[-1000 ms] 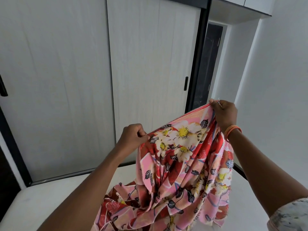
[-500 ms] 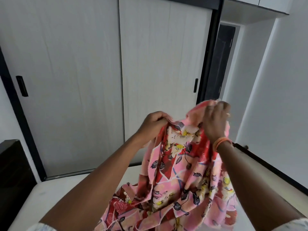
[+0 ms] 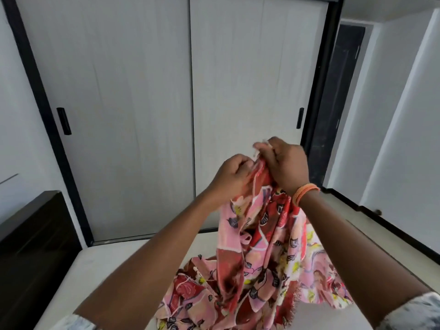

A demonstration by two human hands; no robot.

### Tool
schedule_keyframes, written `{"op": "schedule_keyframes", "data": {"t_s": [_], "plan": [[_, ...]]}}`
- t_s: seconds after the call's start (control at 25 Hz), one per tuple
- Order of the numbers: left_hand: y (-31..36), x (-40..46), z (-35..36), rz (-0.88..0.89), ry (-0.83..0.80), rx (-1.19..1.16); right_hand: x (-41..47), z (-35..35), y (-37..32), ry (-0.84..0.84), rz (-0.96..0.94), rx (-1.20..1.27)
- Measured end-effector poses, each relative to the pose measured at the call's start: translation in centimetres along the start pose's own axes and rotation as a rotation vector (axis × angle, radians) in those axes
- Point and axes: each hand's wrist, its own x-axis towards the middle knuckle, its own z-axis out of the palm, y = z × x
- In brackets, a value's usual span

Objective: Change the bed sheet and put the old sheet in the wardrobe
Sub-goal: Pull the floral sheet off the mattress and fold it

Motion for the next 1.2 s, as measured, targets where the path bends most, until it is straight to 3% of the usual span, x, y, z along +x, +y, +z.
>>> {"op": "schedule_keyframes", "data": {"t_s": [0.12,0.24,0.4,0.56,0.68,0.76,0.84,0.96,1.0,1.08,1.2], "plan": [[-3.1,-2.9,0.5,0.086,0.015,0.159,1.9,-0.7,0.5,0.109,0.216,0.064],[-7.5,-5.0,0.4,0.090,0.067,0.449,3.1,-1.4,1.4,0.156,0.291,0.067],[-13.3,-7.3,-1.3,-0.164,0.374,0.507,4.0,-2.1,2.5,0.169,0.353,-0.010],[-17.6,-10.3,-4.3,-0.423,0.532,0.563,4.8,-2.9,4.2,0.194,0.470,-0.029],[-19.9,-13.3,-6.6,-0.531,0.490,0.726,5.1,-2.7,5.1,0.203,0.553,-0.023],[-21.8,-15.3,-7.3,-0.626,0.301,0.807,5.3,-2.5,5.4,0.195,0.575,-0.023],[-23.5,-16.7,-7.8,-0.807,0.126,0.709,5.3,-2.2,5.4,0.181,0.581,-0.027],[-23.5,-17.9,-7.7,-1.178,-0.016,0.175,5.1,-1.5,4.7,0.146,0.561,-0.052],[-22.9,-18.1,-7.6,-1.227,-0.096,0.022,5.0,-1.2,4.5,0.143,0.560,-0.042],[-21.6,-18.3,-7.7,-1.202,-0.211,-0.214,5.1,-1.0,4.3,0.149,0.562,-0.030],[-20.1,-18.5,-8.3,-1.111,-0.251,-0.488,5.5,-1.1,5.2,0.151,0.575,-0.042]]}}
